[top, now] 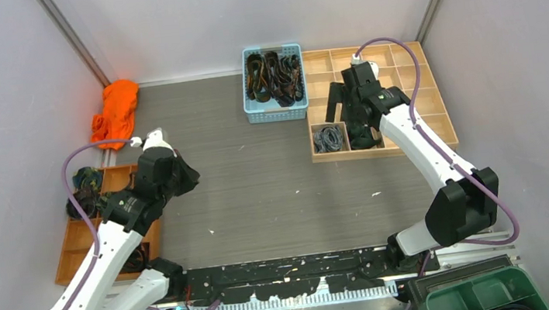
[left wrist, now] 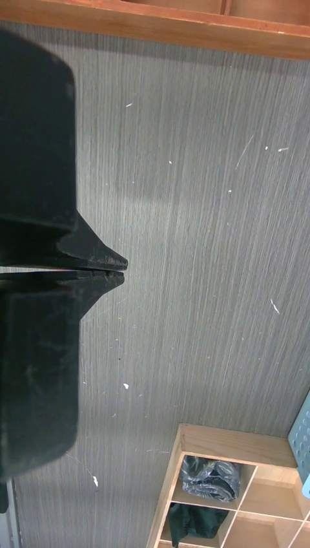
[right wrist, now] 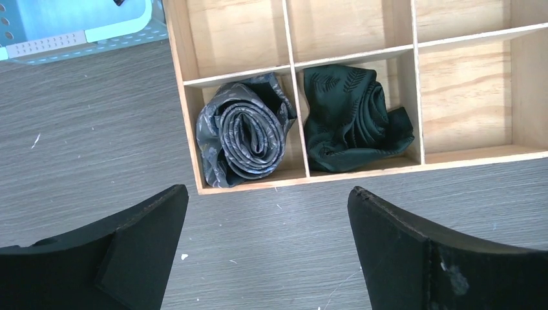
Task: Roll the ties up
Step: Move the bin to the center of the board.
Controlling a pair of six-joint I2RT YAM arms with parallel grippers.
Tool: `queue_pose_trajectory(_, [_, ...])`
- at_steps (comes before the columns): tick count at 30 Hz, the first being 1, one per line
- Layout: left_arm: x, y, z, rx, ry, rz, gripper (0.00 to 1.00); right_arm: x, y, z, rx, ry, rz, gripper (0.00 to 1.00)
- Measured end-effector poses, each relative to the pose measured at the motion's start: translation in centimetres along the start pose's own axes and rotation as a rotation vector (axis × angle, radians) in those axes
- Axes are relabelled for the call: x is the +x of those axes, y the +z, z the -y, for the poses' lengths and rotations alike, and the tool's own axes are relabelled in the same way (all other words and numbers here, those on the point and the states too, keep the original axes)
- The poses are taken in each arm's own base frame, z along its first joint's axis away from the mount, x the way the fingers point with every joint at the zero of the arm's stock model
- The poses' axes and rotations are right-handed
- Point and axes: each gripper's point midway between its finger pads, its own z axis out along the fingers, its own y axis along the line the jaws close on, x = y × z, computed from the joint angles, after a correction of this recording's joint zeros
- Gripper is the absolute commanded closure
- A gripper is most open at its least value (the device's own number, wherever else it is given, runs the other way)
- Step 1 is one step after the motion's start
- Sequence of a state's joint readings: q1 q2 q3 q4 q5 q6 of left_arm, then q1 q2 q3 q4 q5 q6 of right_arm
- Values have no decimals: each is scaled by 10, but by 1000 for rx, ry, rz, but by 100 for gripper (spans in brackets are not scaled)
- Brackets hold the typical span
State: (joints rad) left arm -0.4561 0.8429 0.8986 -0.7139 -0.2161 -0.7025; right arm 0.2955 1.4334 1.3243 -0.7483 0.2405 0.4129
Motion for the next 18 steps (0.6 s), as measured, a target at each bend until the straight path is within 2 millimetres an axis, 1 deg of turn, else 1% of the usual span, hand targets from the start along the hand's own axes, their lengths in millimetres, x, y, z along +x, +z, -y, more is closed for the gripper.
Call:
queue_pose_trajectory(3, [0,-1,0,5,-2,6,100,0,0,0,0,-8,2,0])
queue_pose_trajectory(6, [-1,-2,0,8,-2,10,100,-1,3,-4,-26,-8,16,0])
queue_pose_trajectory(11, [2,3,0,-1,5,-7,100,10,11,-15,-78,-9,-35,0])
queue_pose_trajectory(14, [3,7,1,-2,8,-15,100,8,27,-31,-112,-2,-79,10])
queue_pose_trajectory(16, [2,9,2,1,8,-12,100,3,40,-42,-133,4,-100,16])
queue_pose_trajectory(18, [3,12,3,-1,9,-14,100,-7,54,-58,-166,10,-113,20])
